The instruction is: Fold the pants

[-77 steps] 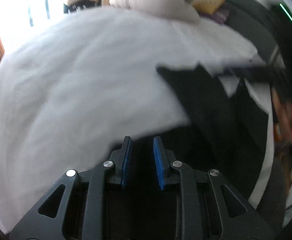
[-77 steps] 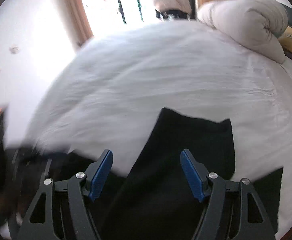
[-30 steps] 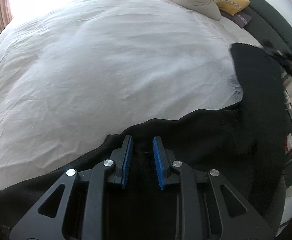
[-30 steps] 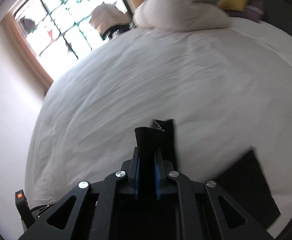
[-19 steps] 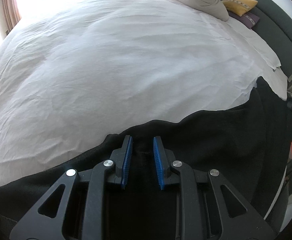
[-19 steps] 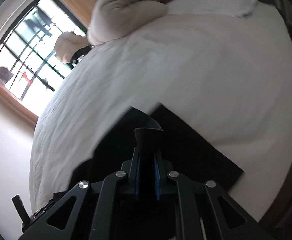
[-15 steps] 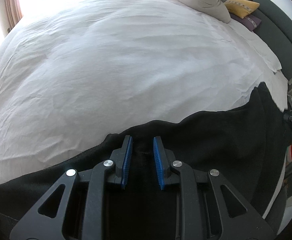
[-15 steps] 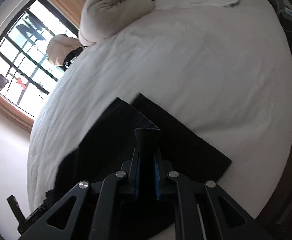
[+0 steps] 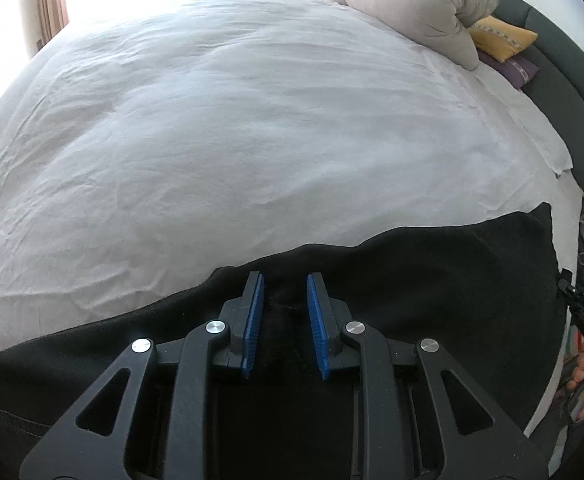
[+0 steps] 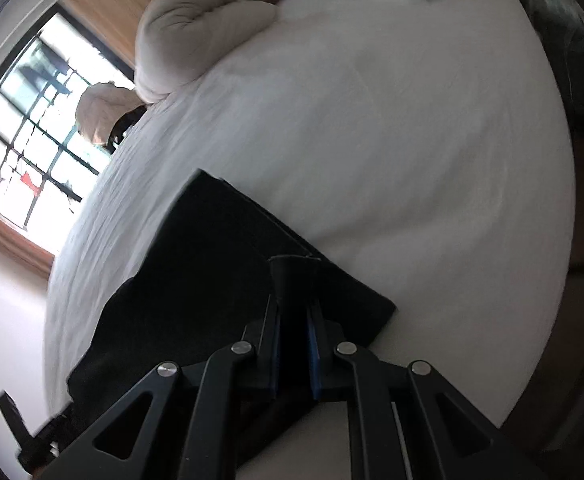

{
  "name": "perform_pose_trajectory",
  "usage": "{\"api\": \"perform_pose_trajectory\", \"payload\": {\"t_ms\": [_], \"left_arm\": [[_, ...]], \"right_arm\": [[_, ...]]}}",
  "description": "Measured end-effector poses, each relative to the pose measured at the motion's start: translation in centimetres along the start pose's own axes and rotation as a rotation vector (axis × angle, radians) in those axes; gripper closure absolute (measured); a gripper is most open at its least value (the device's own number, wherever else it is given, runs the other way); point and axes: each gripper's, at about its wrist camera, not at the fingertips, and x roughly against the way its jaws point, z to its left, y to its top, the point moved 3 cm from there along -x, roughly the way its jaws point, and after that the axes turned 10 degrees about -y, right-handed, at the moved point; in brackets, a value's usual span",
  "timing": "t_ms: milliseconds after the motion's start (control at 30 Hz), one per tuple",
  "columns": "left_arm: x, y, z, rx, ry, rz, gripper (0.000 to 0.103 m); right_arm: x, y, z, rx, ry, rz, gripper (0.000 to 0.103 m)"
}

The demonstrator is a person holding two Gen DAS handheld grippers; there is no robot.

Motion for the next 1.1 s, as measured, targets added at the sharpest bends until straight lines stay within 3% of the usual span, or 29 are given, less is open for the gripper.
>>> {"api": "perform_pose_trajectory", "payload": {"t_ms": [500, 1100], "left_arm": [[0.3, -0.5, 0.5, -0.003, -0.034, -0.015, 0.081], [0.8, -0.4, 0.5, 0.010, -0.045, -0.021, 0.081]], "right_arm": [[1.8, -0.7, -0.9, -0.018, -0.072, -0.048, 0.096], [1.9, -1.1, -1.2, -0.013, -0.101, -0.036, 0.099]]}}
